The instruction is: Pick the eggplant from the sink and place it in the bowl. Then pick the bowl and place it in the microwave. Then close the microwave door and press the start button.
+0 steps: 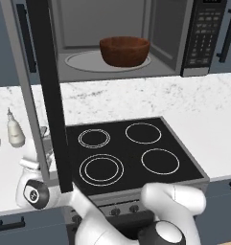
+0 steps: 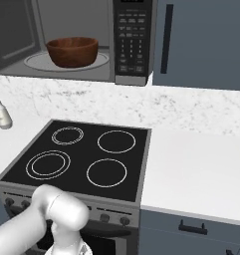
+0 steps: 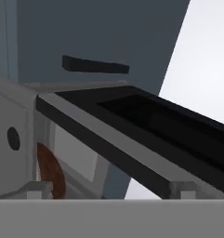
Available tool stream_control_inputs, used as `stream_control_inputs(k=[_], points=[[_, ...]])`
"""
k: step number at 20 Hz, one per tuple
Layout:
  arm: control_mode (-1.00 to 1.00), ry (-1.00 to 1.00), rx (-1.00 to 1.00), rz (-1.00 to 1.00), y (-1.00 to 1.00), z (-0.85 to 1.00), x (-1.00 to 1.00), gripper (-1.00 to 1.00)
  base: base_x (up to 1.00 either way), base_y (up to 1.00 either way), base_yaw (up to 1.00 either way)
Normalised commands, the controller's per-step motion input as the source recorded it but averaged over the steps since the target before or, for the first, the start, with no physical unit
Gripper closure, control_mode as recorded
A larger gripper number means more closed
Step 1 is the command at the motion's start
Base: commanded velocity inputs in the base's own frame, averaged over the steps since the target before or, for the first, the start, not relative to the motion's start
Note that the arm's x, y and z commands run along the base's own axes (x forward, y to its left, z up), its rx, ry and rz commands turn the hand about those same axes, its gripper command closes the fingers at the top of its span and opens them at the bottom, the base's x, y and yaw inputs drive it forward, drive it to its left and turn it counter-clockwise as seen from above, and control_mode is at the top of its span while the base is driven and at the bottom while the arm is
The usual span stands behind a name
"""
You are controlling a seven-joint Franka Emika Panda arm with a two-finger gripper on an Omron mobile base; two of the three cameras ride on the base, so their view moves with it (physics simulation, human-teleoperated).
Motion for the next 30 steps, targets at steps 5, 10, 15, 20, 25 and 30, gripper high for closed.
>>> stream_control_inputs(k=[5, 10, 15, 20, 25, 30], points=[[-1.00, 0.06, -0.09, -0.10, 0.56, -0.14, 0.17, -1.00, 0.00, 0.00, 0.00], [-1.00, 0.00, -0.03, -0.13, 0.55, 0.01, 0.00, -1.00, 0.00, 0.00, 0.00], [-1.00, -0.04, 0.06, -0.21, 0.25, 0.43, -0.36, -1.00, 0.00, 0.00, 0.00], [-1.00, -0.02, 0.18, -0.21, 0.01, 0.88, -0.37, -1.00, 0.00, 0.00, 0.00], [-1.00, -0.05, 0.19, -0.14, -0.04, 0.73, -0.49, -1.00, 0.00, 0.00, 0.00], [-1.00, -0.06, 0.22, -0.03, -0.35, 0.52, -0.72, -1.00, 0.00, 0.00, 0.00]])
